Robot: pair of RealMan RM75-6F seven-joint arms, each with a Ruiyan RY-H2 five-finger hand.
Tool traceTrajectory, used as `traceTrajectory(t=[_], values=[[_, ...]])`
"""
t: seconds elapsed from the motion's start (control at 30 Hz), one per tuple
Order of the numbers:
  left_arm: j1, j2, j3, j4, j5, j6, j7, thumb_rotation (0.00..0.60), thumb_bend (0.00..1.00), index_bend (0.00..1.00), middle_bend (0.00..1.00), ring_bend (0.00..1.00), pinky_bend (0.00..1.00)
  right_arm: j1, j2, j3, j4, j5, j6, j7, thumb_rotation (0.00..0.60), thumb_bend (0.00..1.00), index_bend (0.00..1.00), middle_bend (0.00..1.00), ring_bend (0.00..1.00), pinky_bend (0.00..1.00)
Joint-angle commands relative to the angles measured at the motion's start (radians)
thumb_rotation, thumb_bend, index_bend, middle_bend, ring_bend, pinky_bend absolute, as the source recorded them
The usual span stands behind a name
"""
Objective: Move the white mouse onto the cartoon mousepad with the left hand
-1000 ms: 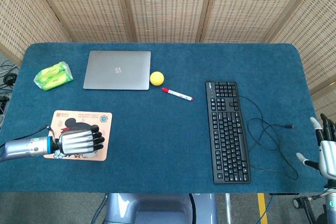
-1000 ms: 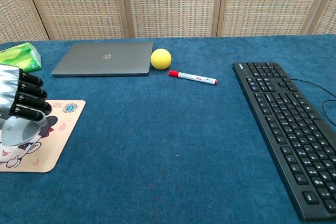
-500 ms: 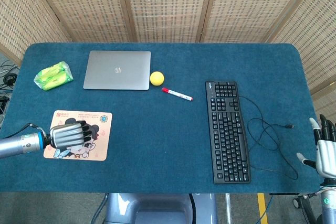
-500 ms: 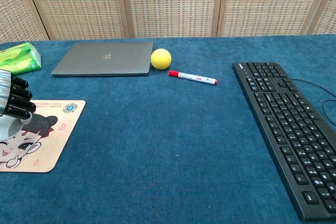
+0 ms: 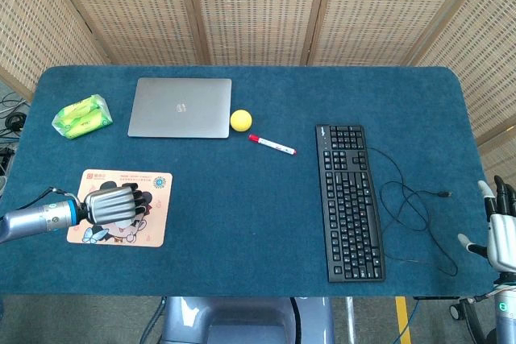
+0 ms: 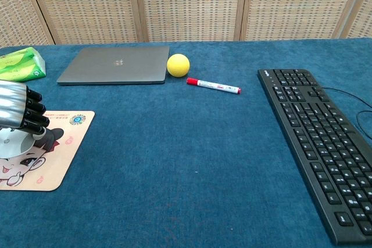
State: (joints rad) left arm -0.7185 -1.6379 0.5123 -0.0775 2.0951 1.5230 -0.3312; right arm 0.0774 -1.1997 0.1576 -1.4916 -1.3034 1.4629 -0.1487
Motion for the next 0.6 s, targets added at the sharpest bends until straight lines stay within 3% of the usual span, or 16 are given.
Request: traceTrajectory(t=[0.03,0.13,0.3,0.6], values=[[-0.001,-0.003,0.004,0.000,0.003,-0.004,0.005,0.600,0.17,0.67,0.44,0.44,0.49,0.000,0.000,0.000,0.000,0.000,0.000,0.001,0.600,0.00,0.09,0.00,0.00,0.00],[0.000,-0.004,0.005,0.000,0.001,-0.013,0.005,0.600,0.14,0.61,0.40,0.43,0.49,0.000,0.001,0.000,0.001,0.000,0.000,0.001,0.600,0.00,0.09,0.00,0.00,0.00],[0.000,0.006,0.019,0.000,0.010,-0.023,-0.002,0.600,0.07,0.37,0.30,0.37,0.49,-0.001,0.001,0.000,0.000,-0.001,0.001,0.004,0.600,0.00,0.09,0.00,0.00,0.00],[0.004,0.016,0.025,-0.002,0.011,-0.023,0.006,0.600,0.03,0.23,0.18,0.27,0.49,-0.003,0.004,-0.002,-0.005,-0.009,0.007,0.006,0.600,0.00,0.09,0.00,0.00,0.00]])
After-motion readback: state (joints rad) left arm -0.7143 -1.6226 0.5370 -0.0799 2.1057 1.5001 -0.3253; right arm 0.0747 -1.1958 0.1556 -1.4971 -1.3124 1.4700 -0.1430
